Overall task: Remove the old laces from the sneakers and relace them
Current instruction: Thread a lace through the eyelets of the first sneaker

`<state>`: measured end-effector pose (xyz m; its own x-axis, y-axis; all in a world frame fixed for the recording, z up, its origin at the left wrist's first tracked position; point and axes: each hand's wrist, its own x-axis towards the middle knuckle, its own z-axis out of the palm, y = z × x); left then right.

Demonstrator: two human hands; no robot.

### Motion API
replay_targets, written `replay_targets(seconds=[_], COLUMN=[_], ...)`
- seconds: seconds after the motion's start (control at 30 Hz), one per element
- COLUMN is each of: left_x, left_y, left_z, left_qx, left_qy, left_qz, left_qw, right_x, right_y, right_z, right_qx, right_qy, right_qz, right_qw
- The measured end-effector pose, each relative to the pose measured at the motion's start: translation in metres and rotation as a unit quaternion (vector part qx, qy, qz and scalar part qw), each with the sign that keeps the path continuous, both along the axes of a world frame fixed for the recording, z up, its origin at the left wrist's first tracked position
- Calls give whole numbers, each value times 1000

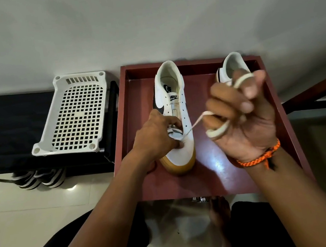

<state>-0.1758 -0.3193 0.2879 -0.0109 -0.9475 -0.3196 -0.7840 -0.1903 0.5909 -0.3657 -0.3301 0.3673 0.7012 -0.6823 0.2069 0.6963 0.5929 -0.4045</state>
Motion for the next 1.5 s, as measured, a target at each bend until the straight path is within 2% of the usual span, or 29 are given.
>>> replay_targets(seconds=[0.07, 0.1, 0.13, 0.17, 0.2, 0.23, 0.27, 0.3, 0.33, 0.37, 0.43, 0.53, 0.6, 0.63, 0.67, 0.77, 0.83, 0.9, 1.0, 1.1, 1.13, 1.17, 1.2, 1.27, 1.3, 1.33, 1.4, 1.43, 1.5], left_x=[0, 0, 0, 0, 0, 0, 0, 0, -1, -1, -1, 0, 0, 1, 1, 0, -1, 0, 3, 4, 5, 6, 8, 11, 13, 14, 14, 14, 16], left_y=[0, 1, 2, 3, 3, 3, 3, 3, 3, 3, 3, 3, 3, 3, 2, 2, 3, 1, 0, 2, 4, 5, 6, 5, 5, 4, 4, 4, 4], left_z=[0, 0, 1, 1, 1, 2, 2, 2, 3, 3, 3, 3, 2, 2, 1, -1, -1, -5, -5, 1, 3, 5, 6, 9, 11, 14, 16, 16, 14], left_qx=[-5, -6, -8, -10, -12, -12, -10, -11, -12, -13, -15, -14, -16, -18, -17, -16, -14, -18, -31, -61, -74, -81, -83, -70, -55, -38, -1, 15, 33], left_qy=[-5, -5, -1, 2, 4, 3, 1, -1, 0, 2, 7, 10, 9, 6, 3, 7, 10, 14, 11, 12, 15, 20, 22, 10, -3, -16, -27, -23, -23], left_qz=[-1, -2, -3, -3, -1, 0, 0, -1, -3, -4, -6, -6, -8, -9, -9, -9, -9, -10, -9, 0, 5, 14, 27, 48, 54, 58, 59, 57, 53], left_qw=[1000, 1000, 1000, 1000, 1000, 1000, 1000, 1000, 1000, 1000, 1000, 1000, 1000, 1000, 1000, 1000, 1000, 1000, 999, 998, 997, 996, 996, 996, 997, 997, 998, 998, 998], right_x=[-7, -9, -10, -11, -11, -9, -6, -4, 0, 4, 12, 20, 19, 17, 15, 10, 9, 5, -1, -1, -3, -8, -14, -25, -27, -25, -15, -10, -3], right_y=[-5, -7, -10, -13, -17, -18, -17, -14, -8, -1, 9, 11, 8, 5, 2, -4, -4, -3, -1, -6, -11, -16, -21, -23, -21, -17, -8, -4, -2], right_z=[10, 9, 5, -5, -15, -26, -36, -43, -48, -51, -55, -59, -64, -66, -68, -59, -40, -22, -10, -12, -16, -24, -35, -58, -66, -71, -73, -71, -61], right_qx=[22, 40, 65, 83, 79, 23, -77, -179, -247, -279, -314, -377, -374, -372, -368, -319, -233, -131, -49, 54, 81, 74, 6, -221, -274, -295, -304, -318, -348], right_qy=[-49, -38, 17, 117, 258, 431, 603, 728, 799, 830, 834, 835, 831, 821, 801, 665, 542, 426, 268, 209, 255, 346, 491, 762, 822, 839, 830, 837, 861], right_qz=[-12, -19, -42, -82, -133, -191, -220, -208, -167, -128, -104, -133, -134, -132, -128, -132, -137, -125, -95, -116, -146, -194, -247, -243, -187, -124, -38, -42, -133], right_qw=[998, 998, 997, 986, 954, 881, 763, 628, 522, 466, 443, 378, 389, 413, 455, 662, 796, 886, 957, 969, 952, 915, 835, 558, 463, 440, 466, 442, 347])
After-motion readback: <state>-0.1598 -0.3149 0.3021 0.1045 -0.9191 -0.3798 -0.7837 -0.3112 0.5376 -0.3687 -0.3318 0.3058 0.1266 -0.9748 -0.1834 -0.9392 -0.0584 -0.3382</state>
